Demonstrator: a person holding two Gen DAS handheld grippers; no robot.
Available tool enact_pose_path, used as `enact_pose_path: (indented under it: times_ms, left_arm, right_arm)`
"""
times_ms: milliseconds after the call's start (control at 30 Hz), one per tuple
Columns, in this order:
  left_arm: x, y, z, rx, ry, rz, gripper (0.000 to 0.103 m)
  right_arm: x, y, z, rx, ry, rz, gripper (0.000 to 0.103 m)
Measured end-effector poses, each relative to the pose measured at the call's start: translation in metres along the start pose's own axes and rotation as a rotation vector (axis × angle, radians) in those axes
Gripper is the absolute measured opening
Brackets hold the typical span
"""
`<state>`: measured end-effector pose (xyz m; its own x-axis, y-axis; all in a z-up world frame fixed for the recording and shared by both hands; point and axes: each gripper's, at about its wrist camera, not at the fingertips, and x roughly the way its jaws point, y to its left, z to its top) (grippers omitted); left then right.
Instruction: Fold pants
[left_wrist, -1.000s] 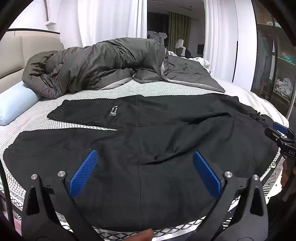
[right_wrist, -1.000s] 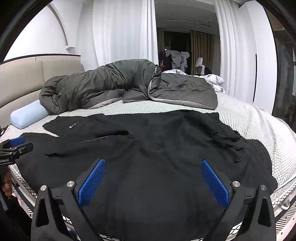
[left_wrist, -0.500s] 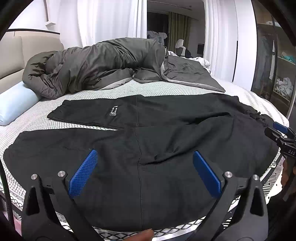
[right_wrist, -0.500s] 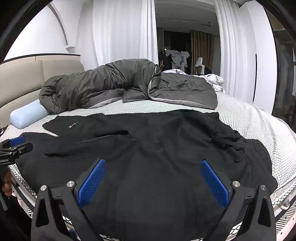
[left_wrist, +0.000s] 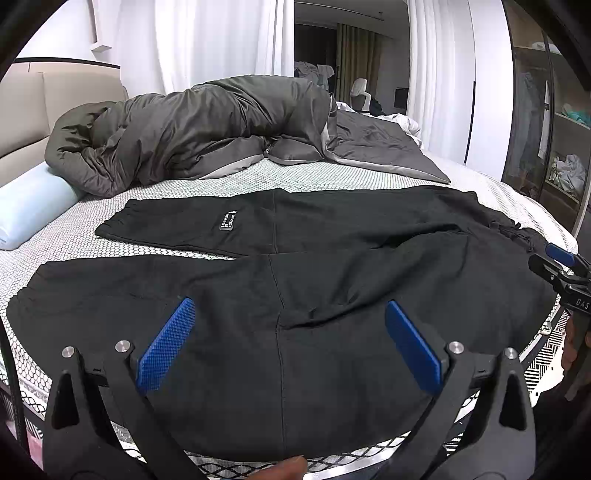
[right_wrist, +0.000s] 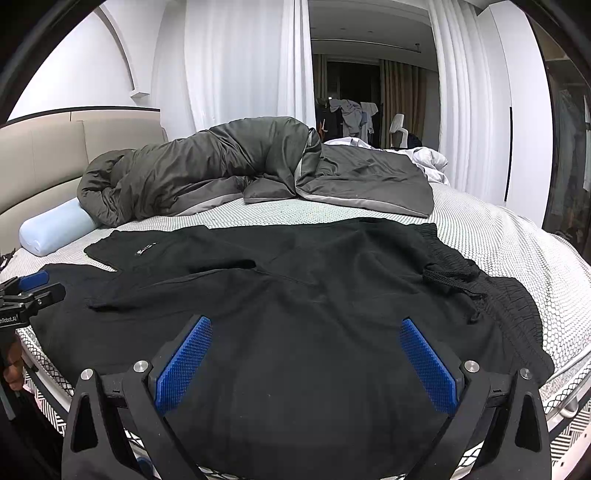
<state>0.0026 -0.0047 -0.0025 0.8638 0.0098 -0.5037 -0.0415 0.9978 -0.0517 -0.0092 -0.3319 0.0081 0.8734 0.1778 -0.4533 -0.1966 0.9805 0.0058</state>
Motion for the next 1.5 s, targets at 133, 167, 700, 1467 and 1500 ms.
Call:
enact_pose_path:
  times_ms: [133, 167, 700, 1467, 1500]
  left_arm:
    - [0.001, 0.000, 0.000, 0.001, 0.000, 0.000, 0.102]
    - [0.000, 0.000, 0.000, 0.001, 0.000, 0.000, 0.102]
    - [0.000, 0.001, 0.000, 0.002, -0.005, -0.001, 0.102]
    - [0.025, 0.008, 0.043, 0.008, 0.045, -0.030, 0.102]
    - [0.032, 0.010, 0.051, 0.019, 0.056, -0.030, 0.102]
  right_arm:
    - [0.000, 0.000, 0.000, 0.001, 0.000, 0.000, 0.103]
    - [0.000, 0.000, 0.000, 0.001, 0.000, 0.001, 0.103]
    - [0.001, 0.000, 0.000, -0.004, 0.001, 0.002, 0.103]
    - [0.023, -0.045, 0.035, 0.040, 0.144, 0.101, 0.103]
    - [0.029, -0.055, 0.039, 0.037, 0.161, 0.094, 0.103]
